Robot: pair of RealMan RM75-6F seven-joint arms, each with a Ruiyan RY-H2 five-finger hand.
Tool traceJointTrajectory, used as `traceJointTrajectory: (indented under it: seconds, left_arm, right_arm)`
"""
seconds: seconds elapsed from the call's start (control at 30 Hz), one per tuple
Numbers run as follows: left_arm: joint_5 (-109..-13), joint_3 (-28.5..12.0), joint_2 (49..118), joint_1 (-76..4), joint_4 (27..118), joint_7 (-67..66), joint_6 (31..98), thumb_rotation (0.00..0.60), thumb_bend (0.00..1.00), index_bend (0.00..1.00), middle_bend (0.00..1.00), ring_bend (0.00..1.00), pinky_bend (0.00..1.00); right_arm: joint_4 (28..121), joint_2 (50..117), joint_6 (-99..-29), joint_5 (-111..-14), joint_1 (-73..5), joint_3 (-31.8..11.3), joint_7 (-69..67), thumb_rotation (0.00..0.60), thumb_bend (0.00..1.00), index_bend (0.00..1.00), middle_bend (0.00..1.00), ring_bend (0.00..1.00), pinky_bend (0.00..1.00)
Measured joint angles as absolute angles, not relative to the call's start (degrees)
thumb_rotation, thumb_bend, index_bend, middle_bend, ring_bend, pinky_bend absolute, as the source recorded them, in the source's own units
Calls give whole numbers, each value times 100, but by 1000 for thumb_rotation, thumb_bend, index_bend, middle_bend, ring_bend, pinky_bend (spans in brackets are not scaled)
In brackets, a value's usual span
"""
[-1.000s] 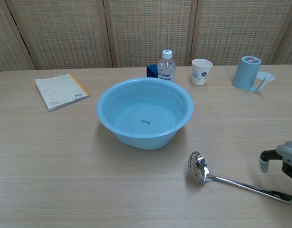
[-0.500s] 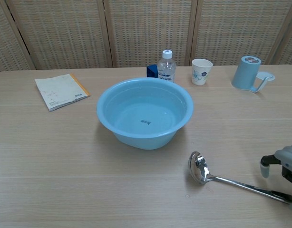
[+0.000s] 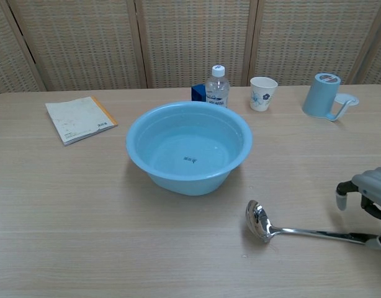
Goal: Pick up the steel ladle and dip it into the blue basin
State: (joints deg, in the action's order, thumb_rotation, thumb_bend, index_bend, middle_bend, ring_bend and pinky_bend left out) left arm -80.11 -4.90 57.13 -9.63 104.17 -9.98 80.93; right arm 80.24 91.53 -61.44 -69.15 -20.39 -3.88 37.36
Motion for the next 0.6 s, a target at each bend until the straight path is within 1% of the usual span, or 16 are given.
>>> traceJointTrajectory:
  seconds: [0.17,0.27,0.33,0.43,0.6]
  left_arm:
    - [-8011,-491,5711,-970,10413,-980,8087,600,0,0,0,0,0]
    - [-8018,-483,5703,-969,10416,-963,8081,600,0,0,0,0,0]
    - [-8025,-478,5698,-968,10414,-949,8079,600,0,0,0,0,0]
    - [-8032,-474,5692,-965,10413,-934,8083,600,0,0,0,0,0]
    - [-8038,-476,5681,-966,10413,-913,8086,600,0,0,0,0,0]
  right_arm:
    - [8238,9055,-6108,-6829,-2068,-400,3706,600,0,397,892,921,1000]
    - [8499,8907,-6094,-6826,-2066,-373,3624,600,11,423,892,920,1000]
    - [8671,8804,-6084,-6817,-2062,-354,3517,600,57,448,893,920,1000]
    - [8811,8717,-6067,-6798,-2054,-336,3313,600,117,457,894,920,1000]
    - [8805,8716,-6100,-6857,-2046,-281,3102,600,166,465,895,921,1000]
